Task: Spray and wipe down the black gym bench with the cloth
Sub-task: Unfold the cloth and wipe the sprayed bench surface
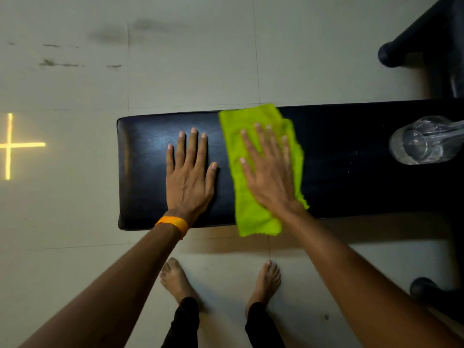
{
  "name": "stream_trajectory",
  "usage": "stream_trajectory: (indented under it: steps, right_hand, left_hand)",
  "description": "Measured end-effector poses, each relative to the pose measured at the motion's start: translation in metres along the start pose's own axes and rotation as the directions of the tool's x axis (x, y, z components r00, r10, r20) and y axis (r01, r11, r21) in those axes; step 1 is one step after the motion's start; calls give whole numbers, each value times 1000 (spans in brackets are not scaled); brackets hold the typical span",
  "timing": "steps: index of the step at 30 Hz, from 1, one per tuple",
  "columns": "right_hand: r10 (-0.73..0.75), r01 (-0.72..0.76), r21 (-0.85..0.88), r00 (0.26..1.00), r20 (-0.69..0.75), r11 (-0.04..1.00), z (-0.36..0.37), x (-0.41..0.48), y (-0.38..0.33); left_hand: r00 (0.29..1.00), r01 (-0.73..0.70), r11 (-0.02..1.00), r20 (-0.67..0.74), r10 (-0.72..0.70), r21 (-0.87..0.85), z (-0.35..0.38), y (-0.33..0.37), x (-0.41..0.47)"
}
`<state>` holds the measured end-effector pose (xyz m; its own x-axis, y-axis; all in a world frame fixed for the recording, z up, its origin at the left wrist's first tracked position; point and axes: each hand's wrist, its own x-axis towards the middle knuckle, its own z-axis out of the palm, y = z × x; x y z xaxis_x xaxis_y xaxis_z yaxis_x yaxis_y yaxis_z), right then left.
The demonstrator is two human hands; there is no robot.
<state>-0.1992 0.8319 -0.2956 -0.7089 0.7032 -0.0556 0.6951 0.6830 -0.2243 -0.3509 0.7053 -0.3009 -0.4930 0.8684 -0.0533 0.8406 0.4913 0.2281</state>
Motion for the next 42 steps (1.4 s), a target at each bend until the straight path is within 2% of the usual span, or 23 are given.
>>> stream_trajectory:
  steps: [2,4,5,6,7,9,10,11,13,15,16,18,20,21,24,25,27,29,30,33,37,40,42]
  right_hand:
    - [199,-200,-40,979,-39,979,-9,3,38]
    - [367,-371,-70,928,-67,926,-11,-7,42]
    - [358,-362,-94,932,-55,927,-9,-17,33]
    - [272,-272,-125,962,-21,954,-7,-29,23]
    - [136,-129,-142,990,40,981,-7,-41,18]
    - [-123,141,-120,981,147,983,-17,-44,42]
    - [-170,189,-122,974,153,974,-23,-36,64]
    - [-140,158,-134,981,135,978,-29,-26,85]
    - [138,-133,-111,990,34,985,-38,-13,112]
    - [378,-381,-93,924,-57,920,-29,-25,101]
    - [376,-380,-120,925,-56,917,-24,-41,89]
    - [192,-186,-146,981,28,972,-25,-76,88]
    - [34,-22,-131,995,90,991,-36,-86,121]
    - [49,-40,-127,997,67,991,-42,-79,136]
    - [288,-291,-129,957,-36,948,-42,-53,146]
    - [283,-285,-154,958,-41,946,-39,-47,139]
    - [118,-110,-180,992,33,977,-40,-37,146]
    - [-80,99,-179,990,114,979,-53,-13,175]
    - [-89,107,-167,990,110,980,-58,2,188]
    - [161,-157,-128,987,25,979,-54,17,188]
    - [397,-403,-88,914,-82,911,-42,-29,150]
    - [433,-436,-106,900,-56,894,-37,-53,125]
    - [301,-298,-147,954,0,943,-35,-63,120]
  left_hand:
    - [1000,3,999,21,-4,45,1,1,-2]
    - [999,6,998,31,-8,64,2,2,-2]
    - [999,9,998,34,-11,65,1,2,-2]
    - [999,10,998,35,-13,64,1,2,-2]
    - [999,11,998,37,-14,60,0,1,-1]
    - [999,10,999,50,-11,36,-3,2,1]
    - [998,4,1000,56,-6,22,-5,4,3]
    - [998,-7,1000,58,7,11,-7,7,6]
    - [997,-57,998,48,57,-6,-8,17,15]
    - [993,-108,994,40,109,-25,-4,33,25]
    - [990,-130,991,44,131,-42,-1,45,30]
    - [982,-180,981,53,184,-78,7,76,40]
    - [968,-236,967,62,242,-92,13,104,51]
    - [964,-253,965,65,257,-68,15,112,55]
    - [963,-264,964,71,261,34,22,118,59]
    - [963,-263,964,67,260,49,24,117,58]
    - [963,-265,963,68,262,52,26,118,54]
    - [963,-266,962,67,263,51,27,121,56]
    - [963,-265,962,69,261,57,28,121,58]
    - [963,-261,963,87,255,71,28,120,60]
    - [962,-266,961,87,259,77,28,121,59]
    - [964,-260,962,73,254,80,28,122,62]
    - [964,-261,962,70,256,79,28,122,61]
